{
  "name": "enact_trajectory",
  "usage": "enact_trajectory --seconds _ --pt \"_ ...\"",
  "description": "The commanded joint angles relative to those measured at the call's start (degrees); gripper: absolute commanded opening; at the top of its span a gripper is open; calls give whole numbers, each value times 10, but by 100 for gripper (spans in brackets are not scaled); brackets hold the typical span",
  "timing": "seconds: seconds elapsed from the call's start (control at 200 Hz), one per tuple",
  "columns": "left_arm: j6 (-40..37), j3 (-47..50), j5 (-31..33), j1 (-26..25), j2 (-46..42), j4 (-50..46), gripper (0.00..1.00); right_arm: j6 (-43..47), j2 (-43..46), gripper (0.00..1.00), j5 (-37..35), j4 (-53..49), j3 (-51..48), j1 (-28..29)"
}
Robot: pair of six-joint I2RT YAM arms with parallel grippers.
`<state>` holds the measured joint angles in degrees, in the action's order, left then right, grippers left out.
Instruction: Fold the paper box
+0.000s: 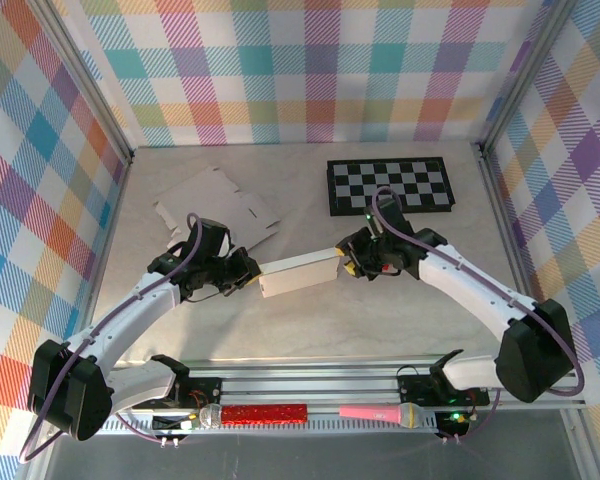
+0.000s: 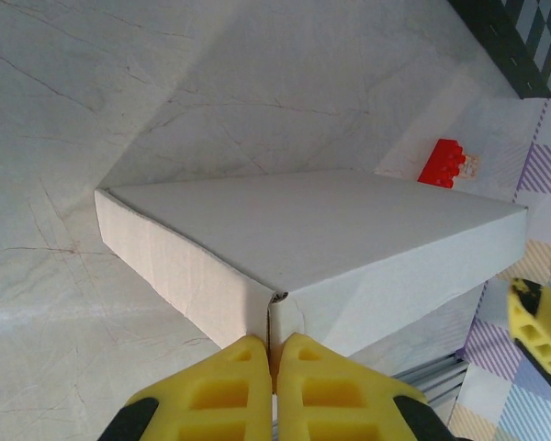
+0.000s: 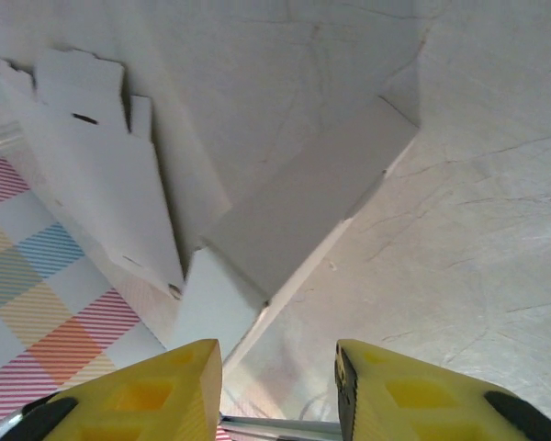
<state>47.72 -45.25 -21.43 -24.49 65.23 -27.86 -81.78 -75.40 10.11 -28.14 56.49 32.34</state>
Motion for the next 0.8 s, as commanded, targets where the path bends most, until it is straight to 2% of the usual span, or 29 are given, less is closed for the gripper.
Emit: enact_trajectory --seconds 0.0,0.13,0.285,0.375,0.445,0.49,0.62,0.795 --pt "-11 19 36 8 22 -72 6 0 4 38 -9 0 12 -3" --pt "-12 15 33 8 28 -69 6 -13 -32 38 11 23 1 -3" --pt "-13 9 33 8 26 -73 8 -10 -51 35 3 -13 -8 -3" --pt "-14 -7 42 8 13 -86 17 -15 -55 33 7 -30 -16 -3" --pt "-12 -25 48 11 -1 -97 28 -16 -56 32 7 -43 -18 -3" --pt "-7 -34 42 17 -6 -96 30 -15 -56 32 6 -46 -18 -3" --pt "7 -49 18 31 -5 -77 30 -16 -56 32 4 -50 -17 -3" --pt "11 -40 1 32 4 -58 24 -16 -62 32 7 -48 -13 -3"
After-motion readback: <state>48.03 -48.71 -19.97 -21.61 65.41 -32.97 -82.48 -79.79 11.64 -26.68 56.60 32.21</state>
